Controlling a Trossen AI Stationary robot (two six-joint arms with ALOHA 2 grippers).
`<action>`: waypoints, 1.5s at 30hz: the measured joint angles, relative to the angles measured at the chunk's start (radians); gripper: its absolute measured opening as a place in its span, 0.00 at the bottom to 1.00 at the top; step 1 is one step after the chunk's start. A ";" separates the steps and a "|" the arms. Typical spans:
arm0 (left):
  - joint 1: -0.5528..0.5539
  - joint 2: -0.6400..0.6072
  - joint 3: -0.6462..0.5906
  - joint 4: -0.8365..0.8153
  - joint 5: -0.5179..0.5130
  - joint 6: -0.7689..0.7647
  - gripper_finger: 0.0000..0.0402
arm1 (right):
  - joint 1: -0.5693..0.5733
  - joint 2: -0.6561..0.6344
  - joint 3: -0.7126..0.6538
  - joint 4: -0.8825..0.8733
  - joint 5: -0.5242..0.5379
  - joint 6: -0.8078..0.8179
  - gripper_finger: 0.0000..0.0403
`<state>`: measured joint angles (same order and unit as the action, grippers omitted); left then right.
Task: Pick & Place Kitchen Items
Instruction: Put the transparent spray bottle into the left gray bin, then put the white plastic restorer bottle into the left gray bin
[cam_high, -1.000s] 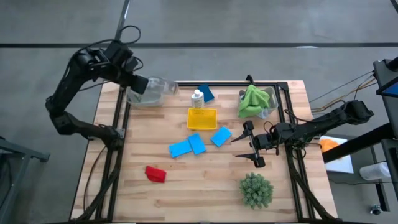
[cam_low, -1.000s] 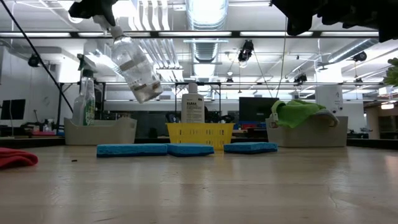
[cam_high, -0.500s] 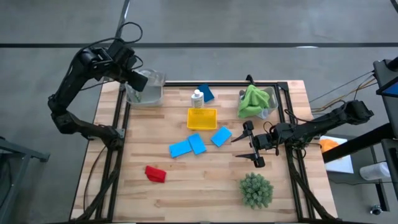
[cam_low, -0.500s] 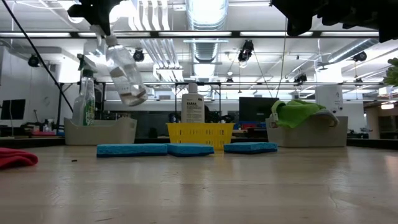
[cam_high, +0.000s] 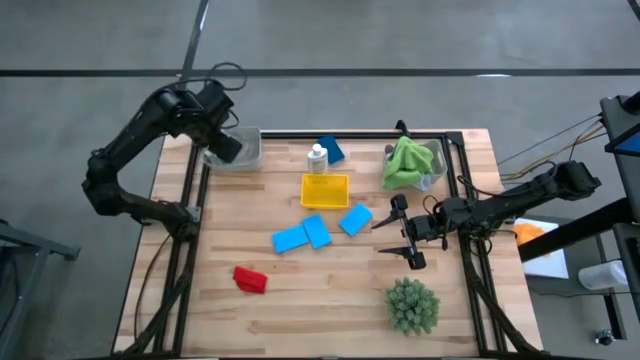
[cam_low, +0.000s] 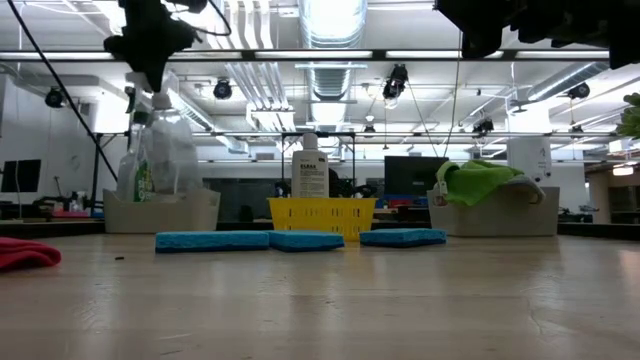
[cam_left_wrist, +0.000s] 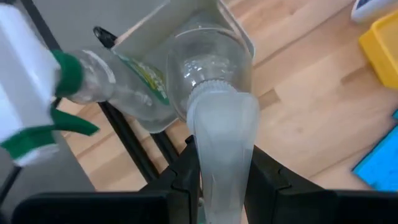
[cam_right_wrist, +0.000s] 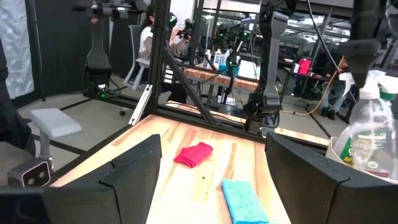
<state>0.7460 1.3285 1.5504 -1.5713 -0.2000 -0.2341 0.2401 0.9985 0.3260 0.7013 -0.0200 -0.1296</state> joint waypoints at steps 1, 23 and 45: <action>0.000 0.000 -0.010 0.000 0.002 0.003 0.20 | 0.000 0.000 0.000 0.000 0.000 0.000 0.70; 0.002 0.002 -0.056 0.000 0.024 0.099 0.44 | 0.000 0.000 0.000 0.000 0.000 0.000 0.70; 0.000 -0.003 0.012 -0.001 -0.047 0.137 0.67 | 0.000 0.000 0.000 0.001 0.000 0.000 0.70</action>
<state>0.7458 1.3254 1.5627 -1.5720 -0.2470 -0.0975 0.2401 0.9985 0.3260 0.7021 -0.0200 -0.1299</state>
